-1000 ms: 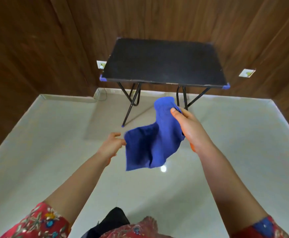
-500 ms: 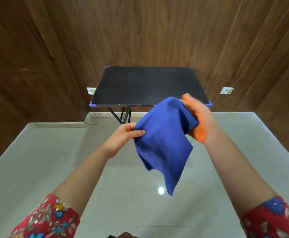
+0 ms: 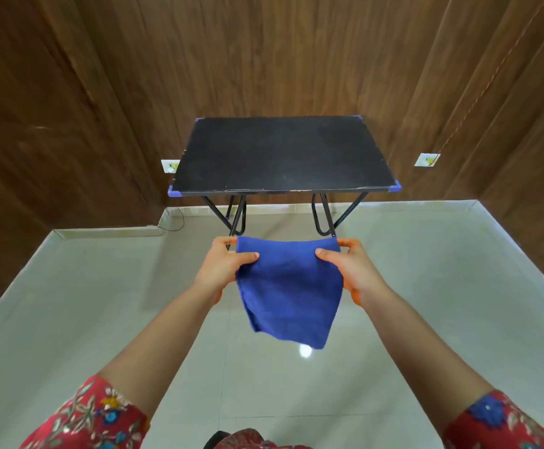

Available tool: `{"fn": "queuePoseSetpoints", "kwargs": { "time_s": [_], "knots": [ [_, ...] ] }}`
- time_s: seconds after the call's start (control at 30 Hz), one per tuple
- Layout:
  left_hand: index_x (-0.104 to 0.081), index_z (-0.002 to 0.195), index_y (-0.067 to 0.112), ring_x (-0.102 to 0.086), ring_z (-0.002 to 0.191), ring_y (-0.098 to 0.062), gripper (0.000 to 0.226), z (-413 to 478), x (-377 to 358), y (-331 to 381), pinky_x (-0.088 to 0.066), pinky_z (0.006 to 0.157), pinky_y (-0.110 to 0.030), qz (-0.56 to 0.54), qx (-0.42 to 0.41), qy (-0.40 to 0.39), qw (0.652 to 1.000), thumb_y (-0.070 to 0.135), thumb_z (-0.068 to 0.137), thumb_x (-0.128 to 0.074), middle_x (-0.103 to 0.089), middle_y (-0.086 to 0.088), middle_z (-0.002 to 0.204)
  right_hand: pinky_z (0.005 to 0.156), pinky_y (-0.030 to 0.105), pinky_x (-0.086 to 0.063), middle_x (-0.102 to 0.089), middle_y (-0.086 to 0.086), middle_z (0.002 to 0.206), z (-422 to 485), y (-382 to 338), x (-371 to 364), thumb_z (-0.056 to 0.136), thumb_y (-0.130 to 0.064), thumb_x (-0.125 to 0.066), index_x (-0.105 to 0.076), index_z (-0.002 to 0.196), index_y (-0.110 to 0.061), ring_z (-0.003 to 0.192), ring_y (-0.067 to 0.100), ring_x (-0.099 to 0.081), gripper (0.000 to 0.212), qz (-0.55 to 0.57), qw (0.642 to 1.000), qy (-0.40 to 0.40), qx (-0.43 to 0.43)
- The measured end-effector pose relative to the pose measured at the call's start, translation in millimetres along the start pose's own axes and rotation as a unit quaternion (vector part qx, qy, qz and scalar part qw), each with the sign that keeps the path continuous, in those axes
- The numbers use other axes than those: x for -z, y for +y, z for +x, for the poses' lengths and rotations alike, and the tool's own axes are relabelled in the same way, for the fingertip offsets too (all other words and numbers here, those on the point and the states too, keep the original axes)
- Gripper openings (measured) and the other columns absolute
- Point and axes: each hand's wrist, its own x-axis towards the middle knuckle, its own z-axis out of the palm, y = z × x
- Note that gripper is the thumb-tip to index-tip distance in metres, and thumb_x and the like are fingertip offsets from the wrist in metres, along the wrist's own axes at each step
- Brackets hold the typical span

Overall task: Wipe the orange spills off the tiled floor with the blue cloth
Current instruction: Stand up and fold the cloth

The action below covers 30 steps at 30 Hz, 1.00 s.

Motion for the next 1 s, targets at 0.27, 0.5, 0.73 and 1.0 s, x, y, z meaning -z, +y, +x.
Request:
{"fn": "queuePoseSetpoints", "kwargs": {
  "time_s": [0.27,0.5,0.73,1.0],
  "knots": [
    [-0.067,0.109,0.021,-0.058,0.096,-0.014,0.040,-1.8,8.7,-1.4,-0.043,0.073,-0.020,0.276,-0.127,-0.024,0.952,0.007,0.072,-0.074,-0.063,0.007,0.103,0.079,0.020,-0.044,-0.065,-0.003,0.111,-9.4,-6.9,-3.9,0.075,-0.010,-0.074,-0.064,0.119,-0.020,0.101,0.014,-0.059,0.046,-0.354,0.917,-0.031,0.181],
    [-0.064,0.082,0.011,-0.054,0.082,-0.020,0.020,7.7,24.5,12.0,-0.041,0.073,-0.037,0.266,-0.112,-0.094,0.953,0.030,0.078,-0.067,-0.062,-0.008,0.086,0.085,0.034,-0.047,-0.057,-0.005,0.099,1.3,-10.3,8.9,0.072,-0.035,-0.078,-0.072,0.082,-0.019,0.099,0.014,-0.052,0.020,-0.470,0.855,-0.030,0.217],
    [-0.062,0.120,0.029,-0.061,0.113,-0.007,0.039,-3.8,25.8,34.2,-0.045,0.097,-0.030,-0.160,-0.043,-0.158,0.973,0.053,0.094,-0.046,-0.068,0.010,0.119,0.073,0.032,-0.050,-0.074,-0.006,0.093,-10.9,-38.9,13.7,0.087,-0.050,-0.061,-0.072,0.093,-0.026,0.087,0.012,-0.068,0.028,0.058,0.988,-0.139,0.037],
    [-0.039,0.142,0.015,-0.061,0.101,-0.022,0.062,-6.7,26.7,-61.6,-0.048,0.085,-0.030,-0.067,0.190,-0.110,0.973,0.010,0.087,-0.067,-0.057,-0.012,0.132,0.073,0.029,-0.054,-0.070,0.007,0.116,-9.5,82.3,-14.9,0.090,-0.029,-0.064,-0.063,0.125,-0.009,0.102,0.020,-0.067,0.040,0.084,0.970,-0.166,-0.155]
  ]
}}
